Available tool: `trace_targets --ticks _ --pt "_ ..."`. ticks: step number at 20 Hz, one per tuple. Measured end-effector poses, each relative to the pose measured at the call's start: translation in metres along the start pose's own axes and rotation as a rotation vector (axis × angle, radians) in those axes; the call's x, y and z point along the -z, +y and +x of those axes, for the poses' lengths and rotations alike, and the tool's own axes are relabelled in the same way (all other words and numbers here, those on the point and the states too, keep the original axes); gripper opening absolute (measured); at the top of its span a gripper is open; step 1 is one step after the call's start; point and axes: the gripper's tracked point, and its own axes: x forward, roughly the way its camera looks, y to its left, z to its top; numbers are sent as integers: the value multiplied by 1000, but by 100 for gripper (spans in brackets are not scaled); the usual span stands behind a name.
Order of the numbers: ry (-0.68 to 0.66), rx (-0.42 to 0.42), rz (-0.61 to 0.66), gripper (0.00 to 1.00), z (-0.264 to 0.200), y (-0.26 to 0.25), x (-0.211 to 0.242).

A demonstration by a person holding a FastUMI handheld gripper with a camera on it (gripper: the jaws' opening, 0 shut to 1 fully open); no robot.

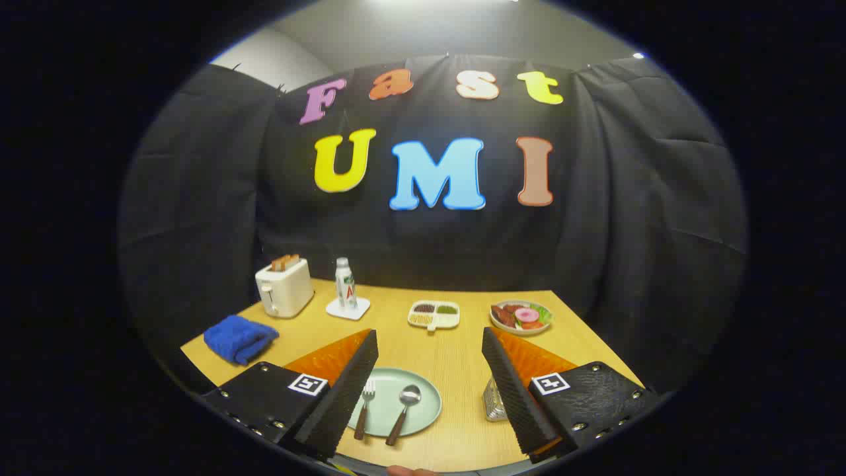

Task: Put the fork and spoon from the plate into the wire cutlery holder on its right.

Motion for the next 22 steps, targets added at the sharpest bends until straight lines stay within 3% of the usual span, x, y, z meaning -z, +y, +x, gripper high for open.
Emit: trace_targets --ticks 10,22 --pt "-133 7 -20 97 -9 6 -52" --pt "-69 32 5 97 -4 -4 -33"
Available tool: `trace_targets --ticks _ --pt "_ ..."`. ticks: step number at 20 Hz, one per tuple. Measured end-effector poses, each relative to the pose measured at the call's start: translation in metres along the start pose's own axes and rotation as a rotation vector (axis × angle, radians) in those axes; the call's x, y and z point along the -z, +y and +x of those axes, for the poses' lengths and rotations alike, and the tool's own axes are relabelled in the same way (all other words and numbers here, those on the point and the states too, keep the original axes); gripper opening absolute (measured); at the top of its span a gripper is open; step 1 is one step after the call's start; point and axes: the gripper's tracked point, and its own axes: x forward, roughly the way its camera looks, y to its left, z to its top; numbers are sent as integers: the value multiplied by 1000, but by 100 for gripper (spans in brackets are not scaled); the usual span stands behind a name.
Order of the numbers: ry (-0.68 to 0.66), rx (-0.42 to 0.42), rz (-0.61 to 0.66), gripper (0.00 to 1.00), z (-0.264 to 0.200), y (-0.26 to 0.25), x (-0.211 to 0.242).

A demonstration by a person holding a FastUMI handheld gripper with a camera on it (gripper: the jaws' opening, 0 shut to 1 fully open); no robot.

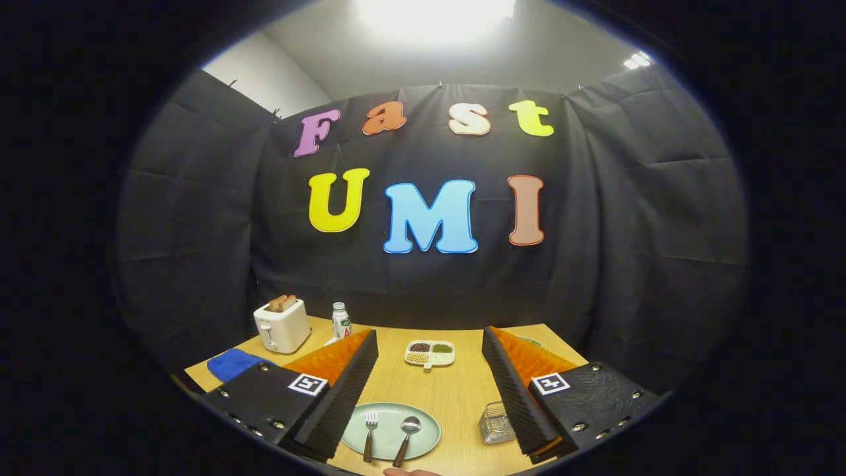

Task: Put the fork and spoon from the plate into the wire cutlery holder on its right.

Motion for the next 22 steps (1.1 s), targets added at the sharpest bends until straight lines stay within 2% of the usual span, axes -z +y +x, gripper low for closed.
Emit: trace_targets --ticks 8,13,16,22 --pt "159 -13 -14 97 9 4 47" --pt "479 -63 -79 97 8 12 144" --pt "655 -108 -38 97 -5 21 192" --pt "925 -100 -30 97 -16 19 272"
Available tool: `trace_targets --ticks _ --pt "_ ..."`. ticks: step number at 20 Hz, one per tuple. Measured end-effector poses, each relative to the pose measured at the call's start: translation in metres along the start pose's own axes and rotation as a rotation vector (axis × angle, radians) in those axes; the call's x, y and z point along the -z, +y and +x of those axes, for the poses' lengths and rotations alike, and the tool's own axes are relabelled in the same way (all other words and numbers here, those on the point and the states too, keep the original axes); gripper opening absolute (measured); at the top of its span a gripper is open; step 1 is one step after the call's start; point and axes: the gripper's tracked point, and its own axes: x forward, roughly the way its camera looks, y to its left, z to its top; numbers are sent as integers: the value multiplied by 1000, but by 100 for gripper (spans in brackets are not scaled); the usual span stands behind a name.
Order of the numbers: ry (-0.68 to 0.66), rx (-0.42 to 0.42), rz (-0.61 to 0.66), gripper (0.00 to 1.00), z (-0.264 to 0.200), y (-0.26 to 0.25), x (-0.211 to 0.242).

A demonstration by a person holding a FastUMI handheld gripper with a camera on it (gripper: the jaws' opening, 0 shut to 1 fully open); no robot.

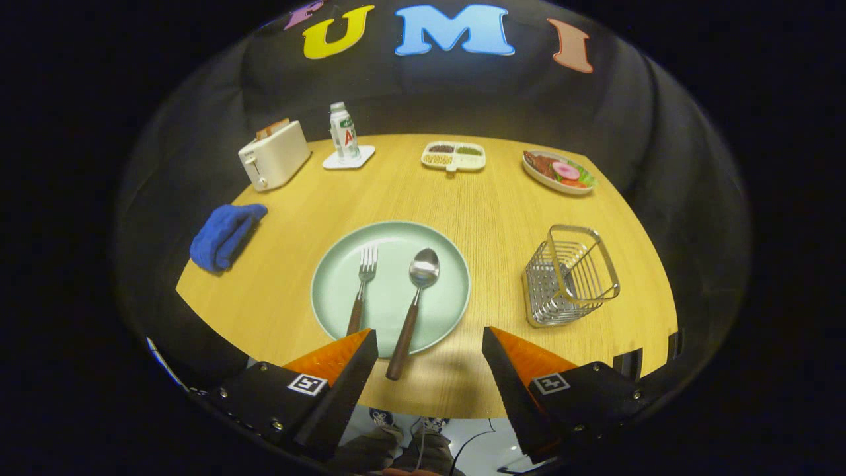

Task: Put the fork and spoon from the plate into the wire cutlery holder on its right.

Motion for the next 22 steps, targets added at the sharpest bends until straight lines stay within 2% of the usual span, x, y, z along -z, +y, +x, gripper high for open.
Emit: trace_targets --ticks 3,7,11,12,13,14,17,18,19,20,22 --pt "83 0 -8 97 13 -4 15" --pt "124 4 -35 97 19 -13 15" --pt "174 -50 -23 96 35 -9 20" --pt "195 -73 -28 93 38 -4 21" --pt "219 -104 -30 79 38 1 24" --pt "235 -158 -20 76 38 9 25" --pt "258 -183 -43 21 36 13 27" --pt "257 -184 -70 23 32 11 25" --pt "237 -144 -96 23 29 2 19" --pt "260 -162 -129 7 28 2 22" --pt "259 -161 -191 7 23 -2 21"
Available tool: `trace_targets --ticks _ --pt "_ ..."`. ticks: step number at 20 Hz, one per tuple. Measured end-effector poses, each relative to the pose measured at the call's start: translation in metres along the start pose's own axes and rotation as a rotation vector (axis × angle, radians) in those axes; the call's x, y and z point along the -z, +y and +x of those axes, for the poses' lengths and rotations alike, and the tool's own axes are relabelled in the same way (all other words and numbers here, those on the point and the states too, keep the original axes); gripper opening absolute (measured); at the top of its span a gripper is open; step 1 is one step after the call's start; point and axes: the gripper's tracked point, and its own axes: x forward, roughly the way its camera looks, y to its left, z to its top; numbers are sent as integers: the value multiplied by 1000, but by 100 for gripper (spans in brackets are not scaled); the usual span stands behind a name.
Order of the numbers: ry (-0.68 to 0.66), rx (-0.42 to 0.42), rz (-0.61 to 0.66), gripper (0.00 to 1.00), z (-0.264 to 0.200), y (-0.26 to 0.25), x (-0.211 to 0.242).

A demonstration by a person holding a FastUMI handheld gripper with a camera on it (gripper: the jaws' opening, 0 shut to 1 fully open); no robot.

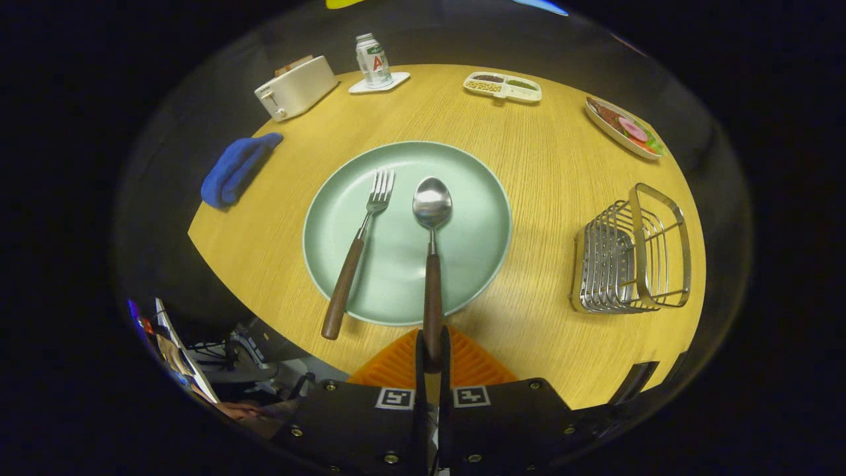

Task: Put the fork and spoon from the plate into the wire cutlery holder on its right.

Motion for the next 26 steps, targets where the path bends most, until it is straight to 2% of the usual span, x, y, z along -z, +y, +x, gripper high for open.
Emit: trace_targets --ticks 2,3,7,13,20,22,26 --pt "-6 19 -59 7 -12 -9 -4" --pt "-3 17 -64 2 -16 -10 -6" --pt "32 -15 -73 2 -42 -22 -8" --pt "132 14 -171 2 -115 -58 1" --pt "196 9 -132 2 -178 -97 14" --pt "217 11 -101 2 -187 -114 17" --pt "252 69 -53 2 -188 -151 20"
